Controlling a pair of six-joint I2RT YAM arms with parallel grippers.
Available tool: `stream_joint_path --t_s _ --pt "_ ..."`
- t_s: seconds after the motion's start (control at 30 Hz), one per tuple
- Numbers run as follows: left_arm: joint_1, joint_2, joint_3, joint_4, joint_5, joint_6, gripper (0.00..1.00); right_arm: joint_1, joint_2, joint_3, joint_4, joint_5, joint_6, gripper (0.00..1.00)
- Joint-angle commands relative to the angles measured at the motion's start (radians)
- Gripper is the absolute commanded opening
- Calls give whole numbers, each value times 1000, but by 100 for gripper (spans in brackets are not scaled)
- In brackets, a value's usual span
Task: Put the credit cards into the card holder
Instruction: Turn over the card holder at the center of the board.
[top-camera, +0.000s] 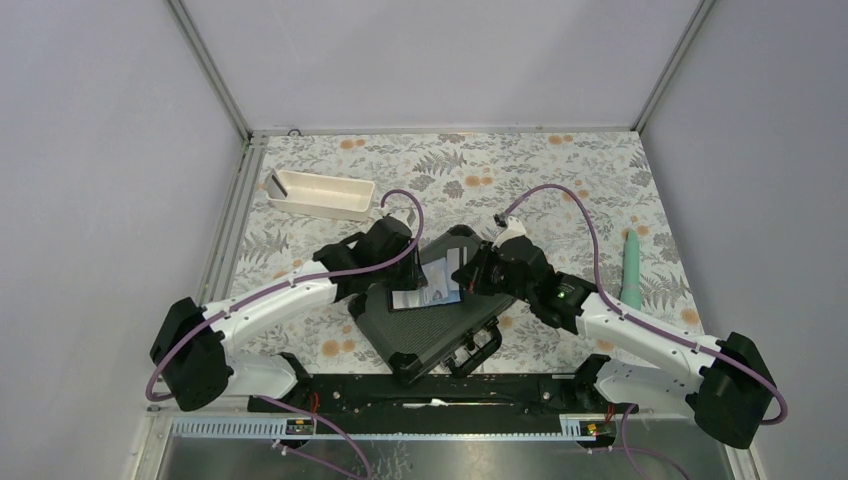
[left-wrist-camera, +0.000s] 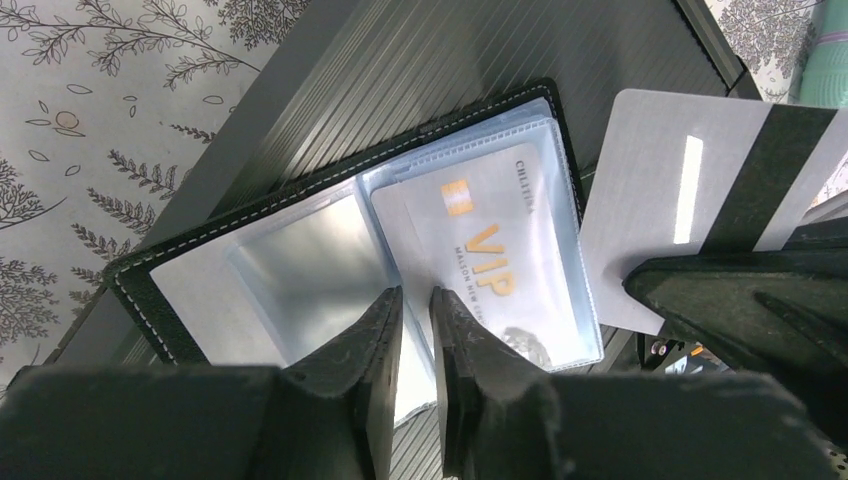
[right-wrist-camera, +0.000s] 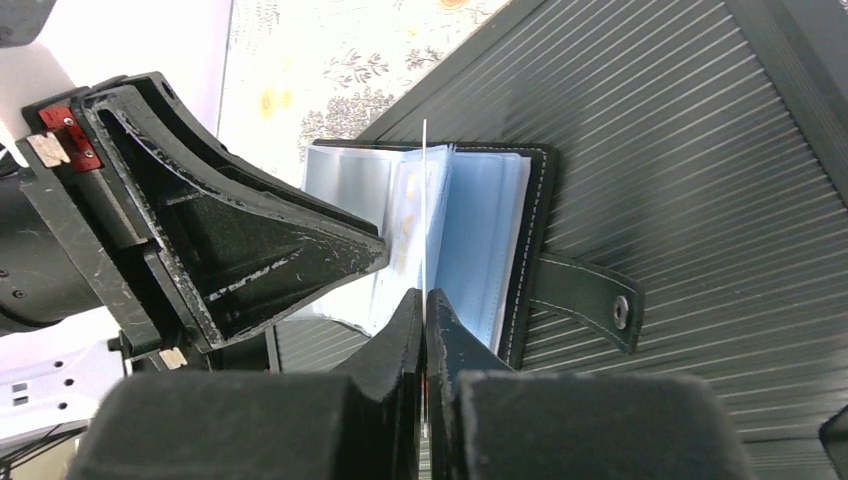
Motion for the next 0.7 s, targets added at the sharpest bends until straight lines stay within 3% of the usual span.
stream_joint_path --t_s 0.0,0.67 --pt "-8 -57 -10 17 -4 -1 24 6 -15 1 71 -30 18 0" --pt "-8 -191 -32 98 55 -8 59 6 10 11 108 -70 24 0"
